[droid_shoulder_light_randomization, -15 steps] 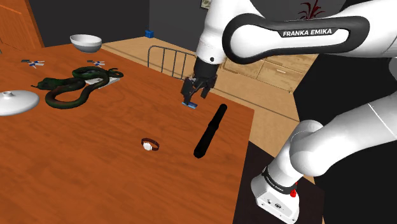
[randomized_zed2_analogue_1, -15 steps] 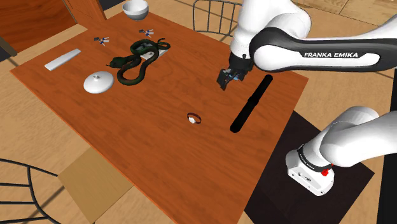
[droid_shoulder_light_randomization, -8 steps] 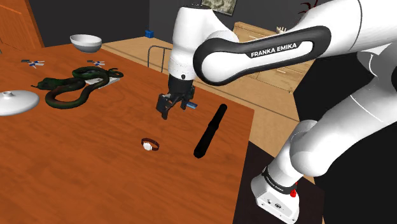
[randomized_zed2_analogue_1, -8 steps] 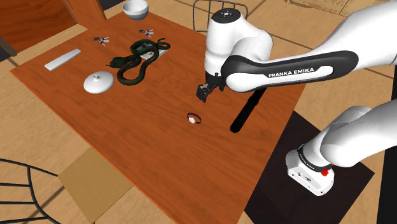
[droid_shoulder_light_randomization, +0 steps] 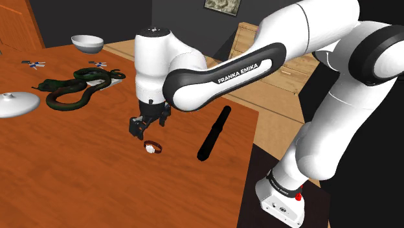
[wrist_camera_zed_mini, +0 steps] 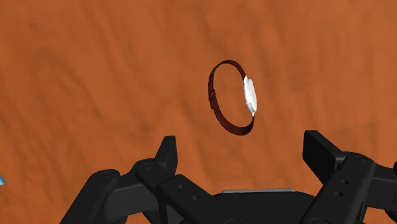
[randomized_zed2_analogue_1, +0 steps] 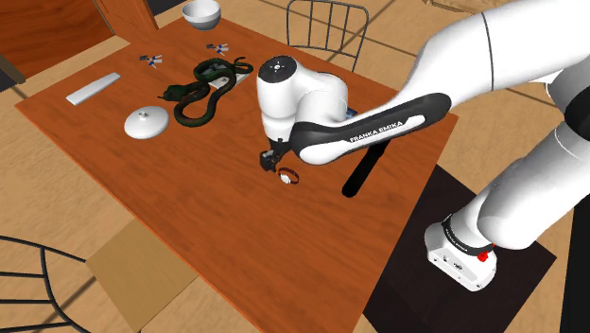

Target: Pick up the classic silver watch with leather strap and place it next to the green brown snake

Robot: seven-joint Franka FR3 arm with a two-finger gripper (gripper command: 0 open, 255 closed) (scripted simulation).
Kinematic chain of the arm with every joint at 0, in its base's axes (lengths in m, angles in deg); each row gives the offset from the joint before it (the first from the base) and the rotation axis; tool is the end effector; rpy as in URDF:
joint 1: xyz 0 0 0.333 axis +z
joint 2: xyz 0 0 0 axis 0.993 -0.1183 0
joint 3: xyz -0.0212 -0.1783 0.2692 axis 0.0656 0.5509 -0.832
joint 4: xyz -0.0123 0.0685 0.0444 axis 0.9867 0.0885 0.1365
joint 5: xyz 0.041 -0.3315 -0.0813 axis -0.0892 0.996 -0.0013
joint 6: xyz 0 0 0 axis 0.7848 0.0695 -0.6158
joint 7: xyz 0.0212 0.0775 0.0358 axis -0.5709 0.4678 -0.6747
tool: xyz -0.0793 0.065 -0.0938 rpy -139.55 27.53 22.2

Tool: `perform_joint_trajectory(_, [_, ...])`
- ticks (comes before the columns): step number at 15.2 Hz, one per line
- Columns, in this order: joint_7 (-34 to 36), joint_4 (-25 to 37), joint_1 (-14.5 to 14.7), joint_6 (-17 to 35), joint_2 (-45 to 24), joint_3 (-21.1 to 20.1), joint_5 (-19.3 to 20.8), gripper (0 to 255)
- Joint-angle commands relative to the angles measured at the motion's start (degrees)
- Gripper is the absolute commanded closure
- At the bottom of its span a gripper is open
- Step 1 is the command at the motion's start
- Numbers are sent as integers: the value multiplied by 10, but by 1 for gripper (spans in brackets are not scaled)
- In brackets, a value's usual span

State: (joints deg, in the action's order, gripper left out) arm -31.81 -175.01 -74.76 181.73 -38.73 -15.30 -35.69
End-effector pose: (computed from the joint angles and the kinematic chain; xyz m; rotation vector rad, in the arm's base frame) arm 0.4221 0.3092 0.4028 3.0635 0.0786 0.1172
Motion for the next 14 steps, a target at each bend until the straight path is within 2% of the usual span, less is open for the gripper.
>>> perform_joint_trajectory(1, [28, 34, 14, -1, -48, -4, 37, 0])
perform_joint_trajectory(9, [51, 19, 21, 47, -90, 7, 71, 0])
perform_joint_trajectory(14, [51, 19, 22, 47, -90, 7, 71, 0])
